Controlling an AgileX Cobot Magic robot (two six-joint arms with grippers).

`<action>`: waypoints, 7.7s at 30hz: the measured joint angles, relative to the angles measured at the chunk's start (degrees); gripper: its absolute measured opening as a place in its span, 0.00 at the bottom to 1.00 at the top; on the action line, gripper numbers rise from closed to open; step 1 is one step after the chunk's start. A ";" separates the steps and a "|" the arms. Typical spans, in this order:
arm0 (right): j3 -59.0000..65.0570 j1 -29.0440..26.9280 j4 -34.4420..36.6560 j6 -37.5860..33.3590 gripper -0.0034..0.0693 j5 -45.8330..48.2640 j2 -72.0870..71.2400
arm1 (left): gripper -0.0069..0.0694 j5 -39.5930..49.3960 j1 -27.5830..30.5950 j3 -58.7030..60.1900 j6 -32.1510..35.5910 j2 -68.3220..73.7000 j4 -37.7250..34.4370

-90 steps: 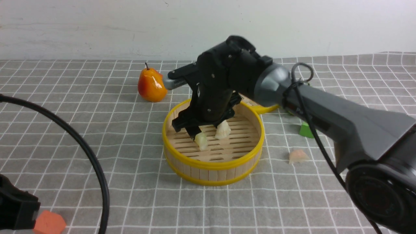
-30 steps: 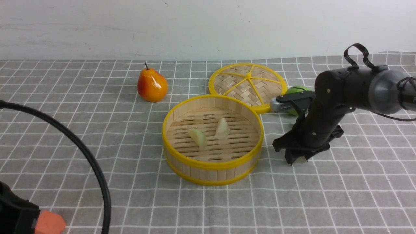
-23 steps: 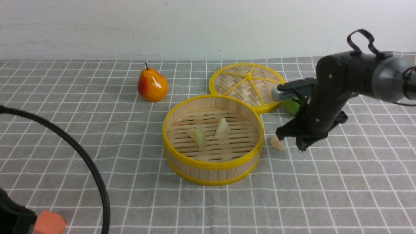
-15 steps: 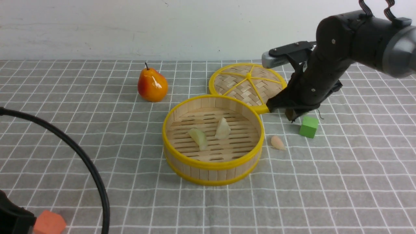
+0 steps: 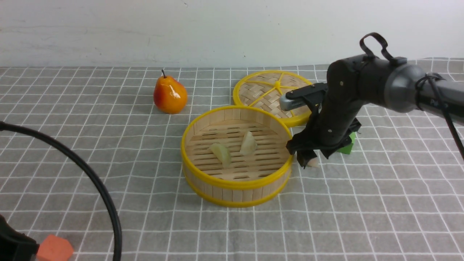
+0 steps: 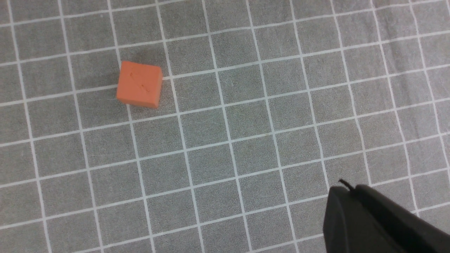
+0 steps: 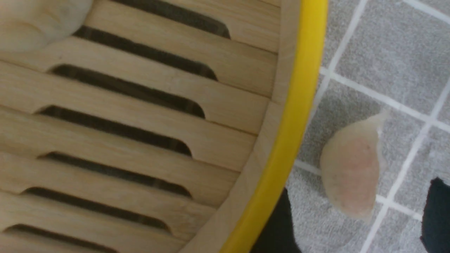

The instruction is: Put the dumplings into the steamer on the table with the grey tablecloth.

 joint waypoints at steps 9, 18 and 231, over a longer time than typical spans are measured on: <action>0.00 -0.18 0.13 0.85 0.51 -2.84 2.10 | 0.10 0.00 0.00 0.00 0.00 0.00 0.00; -0.09 -0.13 -2.13 1.59 0.29 -2.18 1.19 | 0.10 0.51 0.00 0.00 0.00 0.00 0.00; 100.00 -20.40 -2.36 11.34 0.14 -28.09 -125.03 | 0.07 -49.75 29.15 56.01 5.99 -46.87 -1.70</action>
